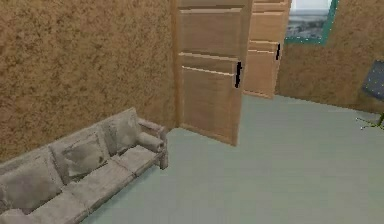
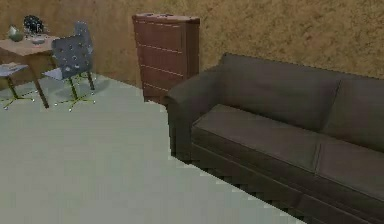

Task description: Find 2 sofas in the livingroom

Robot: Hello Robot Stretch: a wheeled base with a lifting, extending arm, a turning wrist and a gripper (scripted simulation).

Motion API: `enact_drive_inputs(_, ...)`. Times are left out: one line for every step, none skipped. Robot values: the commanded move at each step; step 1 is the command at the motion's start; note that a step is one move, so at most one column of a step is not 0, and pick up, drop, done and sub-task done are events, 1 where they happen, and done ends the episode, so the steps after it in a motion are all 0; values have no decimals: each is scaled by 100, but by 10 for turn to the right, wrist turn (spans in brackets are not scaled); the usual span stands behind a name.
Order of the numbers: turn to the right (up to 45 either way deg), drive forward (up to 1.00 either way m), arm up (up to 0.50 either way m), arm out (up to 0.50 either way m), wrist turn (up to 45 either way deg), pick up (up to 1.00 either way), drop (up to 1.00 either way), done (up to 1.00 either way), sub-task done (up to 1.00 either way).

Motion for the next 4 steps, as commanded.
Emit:
enact_drive_inputs(0, 10, 0, 0, 0, 0, 0, 0, 0)
enact_drive_inputs(-450, 0, 0, 0, 0, 0, 0, 0, 0)
enact_drive_inputs(-30, 0, 0, 0, 0, 0, 0, 0, 0)
enact_drive_inputs(450, 0, 0, 0, 0, 0, 0, 0, 0)
